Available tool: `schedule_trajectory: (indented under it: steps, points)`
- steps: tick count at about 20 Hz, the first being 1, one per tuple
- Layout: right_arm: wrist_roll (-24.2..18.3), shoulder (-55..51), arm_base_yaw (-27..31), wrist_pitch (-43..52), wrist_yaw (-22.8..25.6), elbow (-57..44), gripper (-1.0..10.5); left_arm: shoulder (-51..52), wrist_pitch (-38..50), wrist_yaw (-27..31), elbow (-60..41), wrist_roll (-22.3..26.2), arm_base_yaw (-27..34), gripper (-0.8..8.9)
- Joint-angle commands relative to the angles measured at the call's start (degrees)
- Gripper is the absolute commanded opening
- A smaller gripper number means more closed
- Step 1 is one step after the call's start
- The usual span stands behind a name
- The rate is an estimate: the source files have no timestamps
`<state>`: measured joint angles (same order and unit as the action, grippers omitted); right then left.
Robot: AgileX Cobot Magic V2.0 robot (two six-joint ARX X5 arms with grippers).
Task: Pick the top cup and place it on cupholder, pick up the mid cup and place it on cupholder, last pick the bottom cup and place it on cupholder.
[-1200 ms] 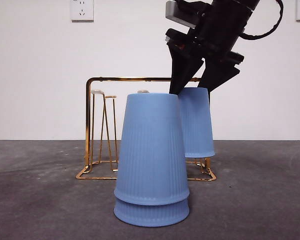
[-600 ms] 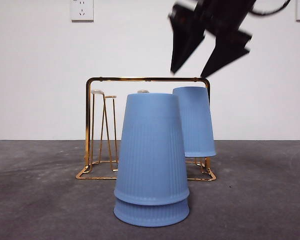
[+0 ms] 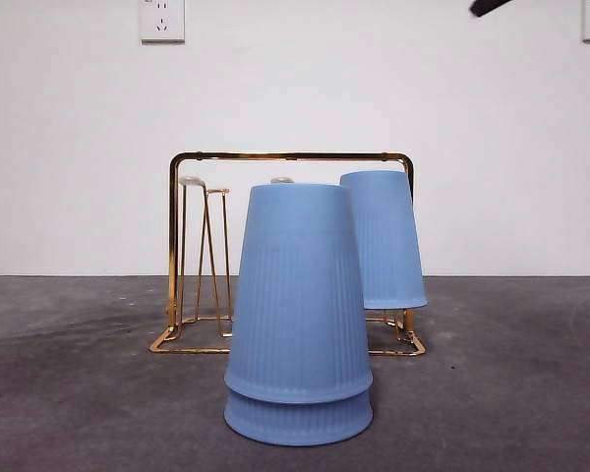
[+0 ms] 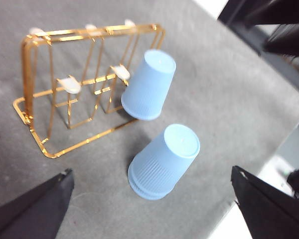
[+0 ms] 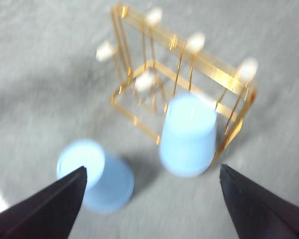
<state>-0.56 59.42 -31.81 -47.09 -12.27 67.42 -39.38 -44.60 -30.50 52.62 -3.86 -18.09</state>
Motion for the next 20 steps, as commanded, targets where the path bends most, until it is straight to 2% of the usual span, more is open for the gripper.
schedule_trajectory:
  steps: [1, 5, 11, 16, 20]
  points:
    - [2.3, -2.7, -0.4, 0.4, -0.7, -5.0, 4.3, -4.9, 1.7, 3.8, 3.7, 0.0, -5.2, 5.00]
    - [5.7, -9.3, -0.4, 1.6, -3.1, -14.3, 4.3, -15.1, 3.9, 11.9, 8.3, 0.2, -16.0, 5.01]
    - [7.3, -15.7, -0.4, 0.6, -2.7, -17.4, 4.3, -30.5, 5.6, 21.3, 13.4, 1.9, -27.5, 5.01]
    - [7.4, -17.4, -0.4, -1.1, -2.7, -17.4, 4.3, -39.3, 7.2, 26.4, 15.4, 3.3, -32.7, 5.01]
    - [7.4, -17.7, -0.4, -1.4, -2.8, -17.4, 4.3, -44.0, 8.4, 27.8, 15.4, 3.4, -34.4, 5.01]
